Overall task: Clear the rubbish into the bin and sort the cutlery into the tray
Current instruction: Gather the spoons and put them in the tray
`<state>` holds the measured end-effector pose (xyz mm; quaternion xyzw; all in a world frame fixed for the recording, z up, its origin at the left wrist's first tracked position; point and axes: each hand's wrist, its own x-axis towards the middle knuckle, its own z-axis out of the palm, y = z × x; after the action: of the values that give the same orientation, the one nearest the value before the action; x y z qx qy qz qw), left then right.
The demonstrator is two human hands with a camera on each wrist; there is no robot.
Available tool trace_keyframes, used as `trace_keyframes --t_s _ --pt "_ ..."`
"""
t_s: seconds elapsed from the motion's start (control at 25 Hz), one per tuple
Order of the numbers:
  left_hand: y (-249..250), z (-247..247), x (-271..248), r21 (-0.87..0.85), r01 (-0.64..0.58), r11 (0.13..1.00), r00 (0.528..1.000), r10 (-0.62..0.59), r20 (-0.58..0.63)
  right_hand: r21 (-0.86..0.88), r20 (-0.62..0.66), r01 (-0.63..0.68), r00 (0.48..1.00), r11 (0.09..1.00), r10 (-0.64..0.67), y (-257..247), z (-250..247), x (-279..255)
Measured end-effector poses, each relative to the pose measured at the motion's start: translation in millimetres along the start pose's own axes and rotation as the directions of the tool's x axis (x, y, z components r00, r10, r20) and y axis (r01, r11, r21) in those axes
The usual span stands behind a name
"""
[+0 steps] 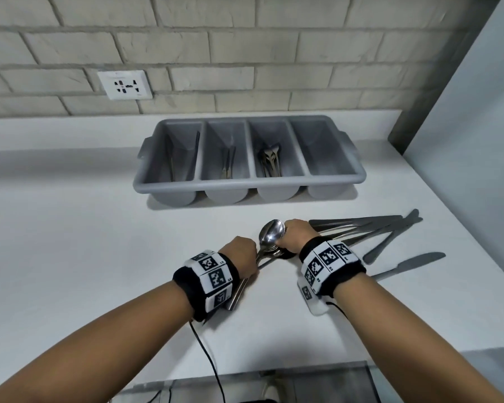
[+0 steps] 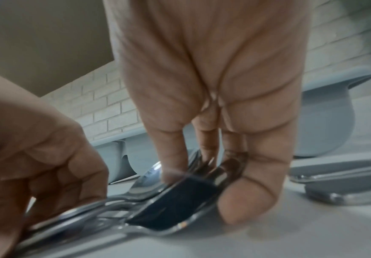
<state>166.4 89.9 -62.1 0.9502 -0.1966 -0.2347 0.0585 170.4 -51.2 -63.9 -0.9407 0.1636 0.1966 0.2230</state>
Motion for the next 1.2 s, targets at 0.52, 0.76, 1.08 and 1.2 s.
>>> trace_keyframes --t_s 0.52,0.76,1.08,1.2 --pt "-24.1 -8.6 -12.8 -0.424 -0.163 0.891 0.982 0.188 0.017 0.584 -0.180 0.007 0.976 0.812 0.121 -13.9 -15.7 -16.8" --pt "-26.1 -16.9 -25.7 -0.534 -0.270 0.801 0.963 0.219 -0.159 0.704 -0.302 0.128 0.944 0.699 0.132 -11.5 -25.6 -27.7" --pt "-26.5 -20.9 -39.8 -0.603 -0.354 0.715 0.921 0.154 -0.358 0.760 -0.447 0.304 0.886 0.575 0.122 -21.0 -19.1 -43.3" --pt "-24.7 -24.9 -49.4 -0.657 -0.342 0.672 0.932 0.152 -0.330 0.810 -0.421 0.310 0.898 0.498 0.125 -27.8 -10.2 -41.0"
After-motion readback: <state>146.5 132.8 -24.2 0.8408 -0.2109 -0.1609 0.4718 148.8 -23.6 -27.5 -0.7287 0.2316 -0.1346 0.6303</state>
